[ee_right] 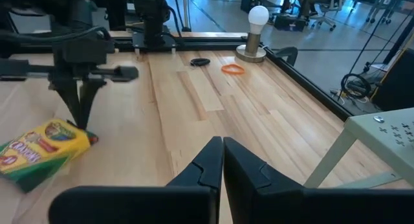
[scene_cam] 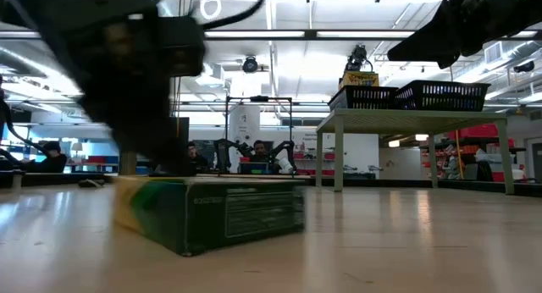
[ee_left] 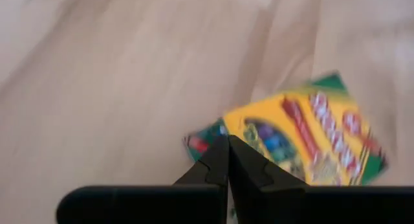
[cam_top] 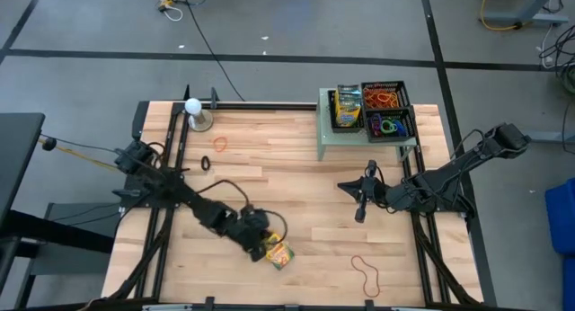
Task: Pick & Place Office Desk Supplies
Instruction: Put the yellow crayon box into the left black bin on the shelf
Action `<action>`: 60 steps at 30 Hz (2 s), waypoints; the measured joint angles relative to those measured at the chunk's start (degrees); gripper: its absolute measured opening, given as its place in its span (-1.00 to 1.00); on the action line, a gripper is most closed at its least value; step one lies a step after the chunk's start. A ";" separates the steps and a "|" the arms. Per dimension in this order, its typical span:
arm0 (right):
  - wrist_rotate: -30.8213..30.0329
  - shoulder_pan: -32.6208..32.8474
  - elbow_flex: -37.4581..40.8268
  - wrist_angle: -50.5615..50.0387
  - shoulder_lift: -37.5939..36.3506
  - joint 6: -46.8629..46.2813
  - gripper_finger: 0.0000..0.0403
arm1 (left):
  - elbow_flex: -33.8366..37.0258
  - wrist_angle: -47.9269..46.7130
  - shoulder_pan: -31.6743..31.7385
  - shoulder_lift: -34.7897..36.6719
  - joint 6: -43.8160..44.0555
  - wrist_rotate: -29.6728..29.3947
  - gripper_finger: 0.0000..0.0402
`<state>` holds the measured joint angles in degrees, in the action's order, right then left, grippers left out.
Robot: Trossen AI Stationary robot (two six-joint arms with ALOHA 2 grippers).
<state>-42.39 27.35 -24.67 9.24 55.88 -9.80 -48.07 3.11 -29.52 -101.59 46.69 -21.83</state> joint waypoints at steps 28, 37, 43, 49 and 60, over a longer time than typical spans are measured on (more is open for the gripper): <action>0.39 0.12 -0.02 0.17 0.00 0.00 -0.89 | 2.38 -5.91 2.12 4.45 18.71 16.31 -0.29; 0.39 0.11 -0.02 0.00 0.00 0.00 -0.89 | 2.36 -9.67 0.45 7.26 15.98 13.80 -0.30; 0.38 0.12 -0.02 0.00 0.00 0.00 -0.89 | 3.79 -7.04 -0.24 6.74 13.40 12.33 -0.30; 0.39 0.13 -0.02 0.03 0.00 -0.30 -0.89 | 12.39 7.36 -0.61 6.72 16.70 10.25 -0.30; 0.39 0.11 -0.02 0.08 0.00 -0.39 -0.89 | 15.02 14.33 -0.54 6.74 15.84 9.14 -0.36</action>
<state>-42.00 27.46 -24.69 9.32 55.88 -10.19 -33.06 17.44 -30.06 -94.85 62.53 -12.69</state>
